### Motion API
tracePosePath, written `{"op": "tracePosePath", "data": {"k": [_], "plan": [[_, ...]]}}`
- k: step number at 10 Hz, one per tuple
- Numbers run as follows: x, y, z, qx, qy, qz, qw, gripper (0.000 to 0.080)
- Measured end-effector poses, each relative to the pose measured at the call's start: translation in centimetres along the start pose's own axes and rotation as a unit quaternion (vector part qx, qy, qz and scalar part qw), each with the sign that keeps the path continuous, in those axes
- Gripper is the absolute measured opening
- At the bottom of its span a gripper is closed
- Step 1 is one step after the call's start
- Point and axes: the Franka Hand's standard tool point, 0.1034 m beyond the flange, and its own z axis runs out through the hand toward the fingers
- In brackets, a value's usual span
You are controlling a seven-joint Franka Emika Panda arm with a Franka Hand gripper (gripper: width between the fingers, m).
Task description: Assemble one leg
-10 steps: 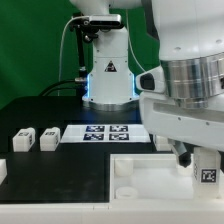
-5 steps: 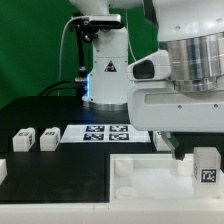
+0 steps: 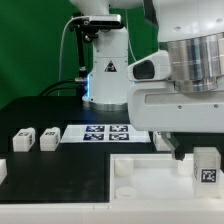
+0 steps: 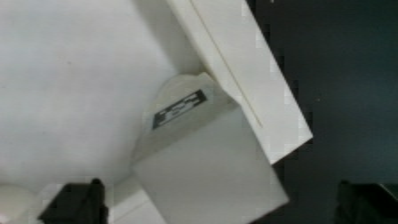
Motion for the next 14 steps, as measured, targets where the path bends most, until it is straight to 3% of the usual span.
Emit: {"op": "tracePosePath", "data": {"k": [14], "plan": [[-0.04, 0.08, 0.17, -0.001, -0.001, 0.0, 1.0, 0.0648]]}}
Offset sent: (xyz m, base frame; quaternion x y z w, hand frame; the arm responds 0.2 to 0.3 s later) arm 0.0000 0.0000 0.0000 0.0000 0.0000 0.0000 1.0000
